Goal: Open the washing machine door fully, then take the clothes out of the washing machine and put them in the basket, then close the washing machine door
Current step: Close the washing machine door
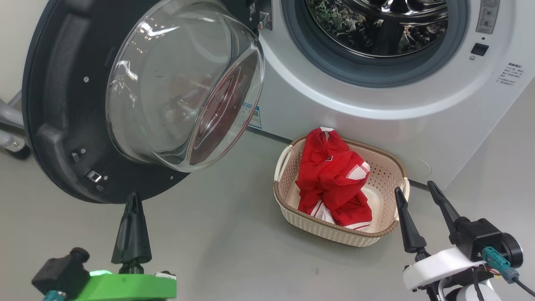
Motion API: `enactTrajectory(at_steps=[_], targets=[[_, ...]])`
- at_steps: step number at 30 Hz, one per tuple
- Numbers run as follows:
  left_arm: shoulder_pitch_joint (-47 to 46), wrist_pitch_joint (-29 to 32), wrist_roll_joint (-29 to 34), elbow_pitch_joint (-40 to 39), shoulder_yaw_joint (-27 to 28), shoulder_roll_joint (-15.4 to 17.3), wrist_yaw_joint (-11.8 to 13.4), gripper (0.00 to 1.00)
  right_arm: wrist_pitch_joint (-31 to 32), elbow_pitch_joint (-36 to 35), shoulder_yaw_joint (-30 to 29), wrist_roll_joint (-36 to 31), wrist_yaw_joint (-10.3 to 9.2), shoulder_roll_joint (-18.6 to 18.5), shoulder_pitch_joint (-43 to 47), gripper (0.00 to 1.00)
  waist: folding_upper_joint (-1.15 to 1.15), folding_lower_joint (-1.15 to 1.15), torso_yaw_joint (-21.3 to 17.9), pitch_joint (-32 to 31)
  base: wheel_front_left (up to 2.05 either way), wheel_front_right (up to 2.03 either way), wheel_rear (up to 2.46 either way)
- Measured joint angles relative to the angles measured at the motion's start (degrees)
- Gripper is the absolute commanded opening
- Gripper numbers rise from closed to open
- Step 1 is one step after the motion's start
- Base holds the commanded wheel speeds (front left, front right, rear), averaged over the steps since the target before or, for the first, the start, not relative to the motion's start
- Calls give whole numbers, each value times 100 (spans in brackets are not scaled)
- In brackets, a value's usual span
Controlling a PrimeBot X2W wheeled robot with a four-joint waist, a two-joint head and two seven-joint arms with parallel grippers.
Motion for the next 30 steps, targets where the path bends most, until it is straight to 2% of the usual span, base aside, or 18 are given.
enactTrajectory(at_steps=[6, 10, 12, 14, 19, 23, 26, 30], targets=[[-180, -56, -1857, -565, 4, -1, -300, 0, 19, -59, -4, -2, 1, -29, -14, 100, 0, 0, 25, 81, 0, 0, 0], [-260, -105, -3105, -1045, 74, -3, -587, 0, 51, -86, -7, -2, 0, -34, -16, 100, 0, 0, 32, 111, 0, 0, 0], [-456, -107, -3743, -1269, 367, -8, -831, 0, 73, -105, -19, -2, -1, -43, -17, 100, 0, 0, 37, 138, 0, 0, 0], [-587, -109, -3941, -1384, 624, -13, -929, 0, 77, -153, -41, -2, -5, -51, -17, 100, 0, 0, 45, 168, 0, 0, 0], [-910, -125, -4008, -1350, 1508, -27, -926, 0, 100, -185, -77, 1, -5, -94, -20, 100, 0, 0, 80, 241, 0, 0, 0], [-1241, -126, -4395, -1235, 2058, 32, -925, 0, 134, -254, -96, 0, -7, -129, -26, 100, 0, 0, 93, 302, 0, 0, 0], [-1543, -108, -4666, -1007, 2408, 247, -913, 0, 168, -331, -100, 0, -5, -164, -51, 100, 0, 0, 95, 368, 0, 0, 0], [-1917, 88, -5080, -478, 2804, 582, -702, 0, 193, -364, -97, -2, 0, -208, -150, 100, 0, 0, 77, 456, 0, 0, 0]])
